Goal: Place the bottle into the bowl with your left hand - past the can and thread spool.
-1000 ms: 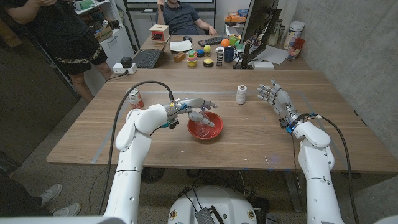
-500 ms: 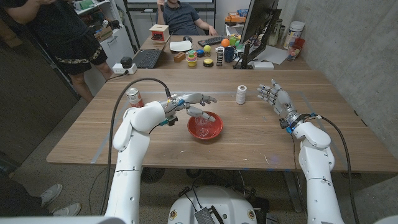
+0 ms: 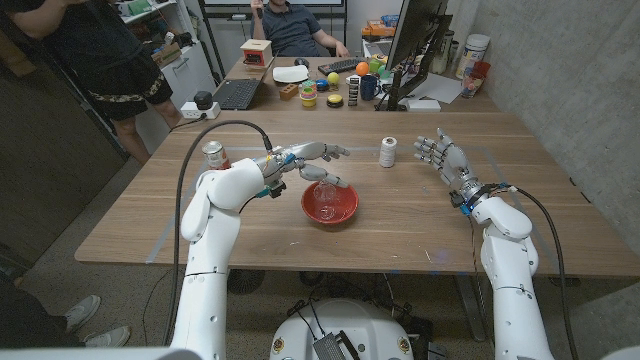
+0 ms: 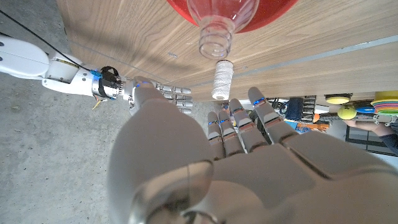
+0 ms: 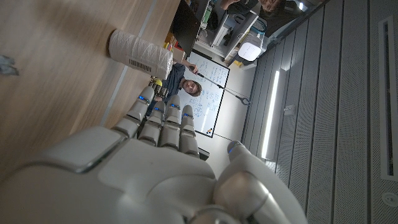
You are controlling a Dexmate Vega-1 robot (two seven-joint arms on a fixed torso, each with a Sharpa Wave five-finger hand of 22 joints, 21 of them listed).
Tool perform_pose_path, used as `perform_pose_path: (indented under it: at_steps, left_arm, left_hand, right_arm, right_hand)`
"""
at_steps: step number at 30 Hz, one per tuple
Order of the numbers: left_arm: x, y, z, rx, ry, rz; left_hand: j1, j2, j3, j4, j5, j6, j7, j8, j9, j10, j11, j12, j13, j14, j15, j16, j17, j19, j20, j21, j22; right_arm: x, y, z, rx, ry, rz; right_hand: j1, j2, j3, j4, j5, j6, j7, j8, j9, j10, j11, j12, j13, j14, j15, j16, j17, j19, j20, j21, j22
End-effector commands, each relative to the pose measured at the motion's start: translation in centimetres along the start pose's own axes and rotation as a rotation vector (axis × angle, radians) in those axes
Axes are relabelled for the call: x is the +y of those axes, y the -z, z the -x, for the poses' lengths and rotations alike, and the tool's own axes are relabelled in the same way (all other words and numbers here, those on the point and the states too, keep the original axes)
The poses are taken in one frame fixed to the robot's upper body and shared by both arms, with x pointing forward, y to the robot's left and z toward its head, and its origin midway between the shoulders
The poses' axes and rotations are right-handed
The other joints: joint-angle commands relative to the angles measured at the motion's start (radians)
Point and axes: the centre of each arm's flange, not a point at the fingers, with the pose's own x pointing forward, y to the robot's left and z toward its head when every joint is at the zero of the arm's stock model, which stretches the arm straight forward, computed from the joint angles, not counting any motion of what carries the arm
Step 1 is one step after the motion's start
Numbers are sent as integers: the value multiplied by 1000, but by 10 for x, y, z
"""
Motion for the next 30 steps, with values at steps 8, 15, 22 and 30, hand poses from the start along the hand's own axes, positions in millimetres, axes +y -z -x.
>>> perform_pose_path:
  at_steps: [8,15,22,30]
  left_arm:
    - [16,-9,3,-29,-70,3]
    - [20,-8,6,-32,-98,11]
    - [26,-9,9,-50,-138,36]
    - [33,-13,14,-72,-195,57]
  left_hand:
    - [-30,-14,-22,13,5,-2,-4,11,3,-16,11,3,3,-33,-22,-7,-1,-31,14,-17,0]
    - [-42,-18,-28,19,6,-8,-1,10,2,-23,16,2,2,-41,-20,-8,-3,-43,20,-23,0]
    - [-60,-23,-35,29,8,-20,-6,7,2,-40,16,-2,2,-61,-12,-10,-5,-67,38,-35,0]
    - [-70,-27,-38,34,10,-26,-7,7,2,-44,14,-2,1,-67,-12,-9,-6,-76,42,-40,0]
  right_arm:
    - [-2,0,0,-5,0,1]
    - [-2,2,-1,-3,1,-1]
    - [-2,3,-2,-3,-2,-5]
    - [-1,3,-2,-3,0,-4]
  right_hand:
    - [1,-8,-10,1,7,4,5,7,3,8,6,9,2,6,3,5,2,6,-3,-9,2]
    - [0,-9,-13,1,8,5,5,8,3,8,4,8,2,6,2,5,2,6,-4,-11,2]
    - [-1,-10,-15,2,8,4,5,7,3,8,5,8,2,6,2,5,2,7,-3,-12,2]
    - [-2,-11,-18,3,9,4,5,7,3,7,5,8,2,5,2,5,2,6,-2,-14,2]
